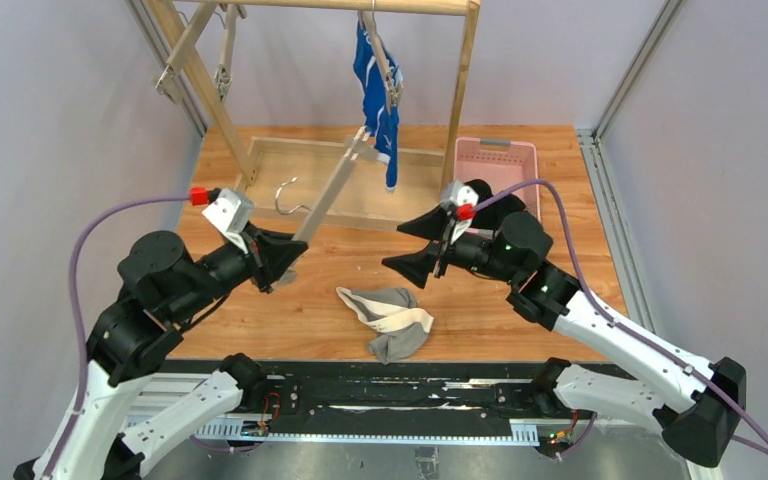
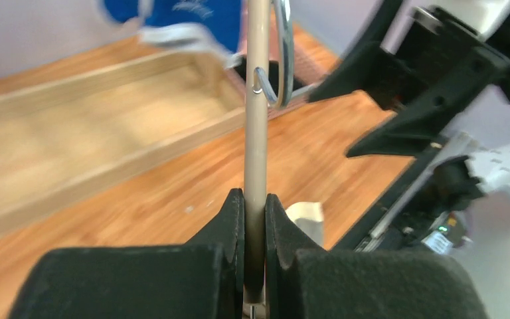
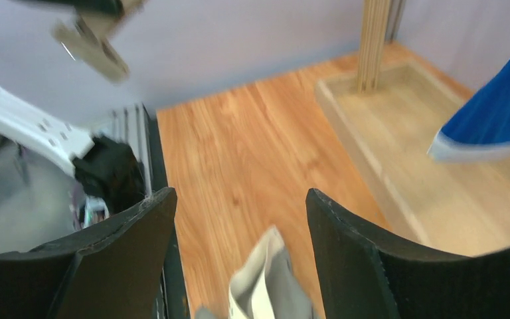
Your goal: Remove the underwear clipped to the hanger
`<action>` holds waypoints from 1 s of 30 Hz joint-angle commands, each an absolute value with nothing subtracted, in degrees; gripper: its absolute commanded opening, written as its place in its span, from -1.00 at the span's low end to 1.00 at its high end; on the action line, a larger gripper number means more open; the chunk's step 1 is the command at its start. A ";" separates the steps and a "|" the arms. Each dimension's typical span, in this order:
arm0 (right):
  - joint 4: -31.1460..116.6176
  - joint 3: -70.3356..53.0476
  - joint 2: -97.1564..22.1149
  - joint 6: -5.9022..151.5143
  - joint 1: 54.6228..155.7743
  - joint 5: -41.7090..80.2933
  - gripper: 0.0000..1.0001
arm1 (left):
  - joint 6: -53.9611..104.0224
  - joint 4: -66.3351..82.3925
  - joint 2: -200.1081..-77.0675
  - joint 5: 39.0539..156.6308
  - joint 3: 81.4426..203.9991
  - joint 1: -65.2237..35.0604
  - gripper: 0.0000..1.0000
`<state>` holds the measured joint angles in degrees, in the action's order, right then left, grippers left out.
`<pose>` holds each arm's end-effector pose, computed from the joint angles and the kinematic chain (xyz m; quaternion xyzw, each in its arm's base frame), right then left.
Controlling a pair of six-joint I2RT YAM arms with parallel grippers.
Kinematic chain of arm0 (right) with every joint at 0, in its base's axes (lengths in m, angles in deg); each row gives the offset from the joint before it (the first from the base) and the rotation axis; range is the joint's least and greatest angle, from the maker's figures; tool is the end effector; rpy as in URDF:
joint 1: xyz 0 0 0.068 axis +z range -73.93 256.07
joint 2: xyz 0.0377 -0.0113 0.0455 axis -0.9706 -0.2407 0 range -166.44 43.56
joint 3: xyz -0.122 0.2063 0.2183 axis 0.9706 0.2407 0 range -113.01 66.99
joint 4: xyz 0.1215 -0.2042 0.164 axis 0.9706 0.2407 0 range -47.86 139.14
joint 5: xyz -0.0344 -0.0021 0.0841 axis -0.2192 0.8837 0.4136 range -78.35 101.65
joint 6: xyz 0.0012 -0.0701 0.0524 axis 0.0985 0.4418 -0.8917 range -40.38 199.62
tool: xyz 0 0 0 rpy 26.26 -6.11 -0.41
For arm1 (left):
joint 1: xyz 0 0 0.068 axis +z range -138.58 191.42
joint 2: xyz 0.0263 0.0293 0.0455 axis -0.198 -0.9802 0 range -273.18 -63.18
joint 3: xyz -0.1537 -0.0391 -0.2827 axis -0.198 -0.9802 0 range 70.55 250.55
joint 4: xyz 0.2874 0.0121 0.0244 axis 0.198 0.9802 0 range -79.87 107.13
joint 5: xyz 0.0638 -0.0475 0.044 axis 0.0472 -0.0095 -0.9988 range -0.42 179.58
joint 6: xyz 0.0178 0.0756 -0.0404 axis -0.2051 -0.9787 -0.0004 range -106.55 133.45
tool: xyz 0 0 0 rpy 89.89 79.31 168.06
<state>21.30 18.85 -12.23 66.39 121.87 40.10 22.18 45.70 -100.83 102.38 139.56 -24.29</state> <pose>0.1547 0.2120 0.4309 -0.3537 0.5240 0.5071 0.5859 0.0883 -0.0846 0.4898 0.2436 0.6903 -0.3313 0.5953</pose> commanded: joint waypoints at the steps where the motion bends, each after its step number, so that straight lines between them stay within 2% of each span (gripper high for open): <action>1: 42.74 19.66 -13.25 80.44 127.44 28.04 0.46 | 20.66 62.71 -98.70 78.87 142.27 -24.27 -1.00; 6: 48.64 22.19 -16.54 81.56 133.75 19.56 0.49 | 20.79 64.70 -102.08 70.70 142.55 -24.27 -1.00; 16: 40.45 27.83 -28.61 73.83 140.33 21.64 0.54 | 18.06 53.72 -113.78 68.50 144.85 -23.98 -1.00; 22: 40.59 23.05 -41.41 72.81 142.65 23.04 0.55 | 17.47 49.89 -121.75 77.58 150.69 -15.25 -1.00; 25: 41.75 20.27 -47.05 72.78 143.99 22.10 0.55 | 17.11 48.81 -124.48 78.16 153.83 -12.61 -1.00; 30: 45.46 16.39 -52.73 70.45 144.95 15.26 0.56 | 16.62 48.89 -129.55 80.11 161.35 -9.94 -1.00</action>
<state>41.82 19.24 -49.52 73.16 143.80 20.51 17.68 52.76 -127.08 77.26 155.11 -11.61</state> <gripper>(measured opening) 0.780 0.075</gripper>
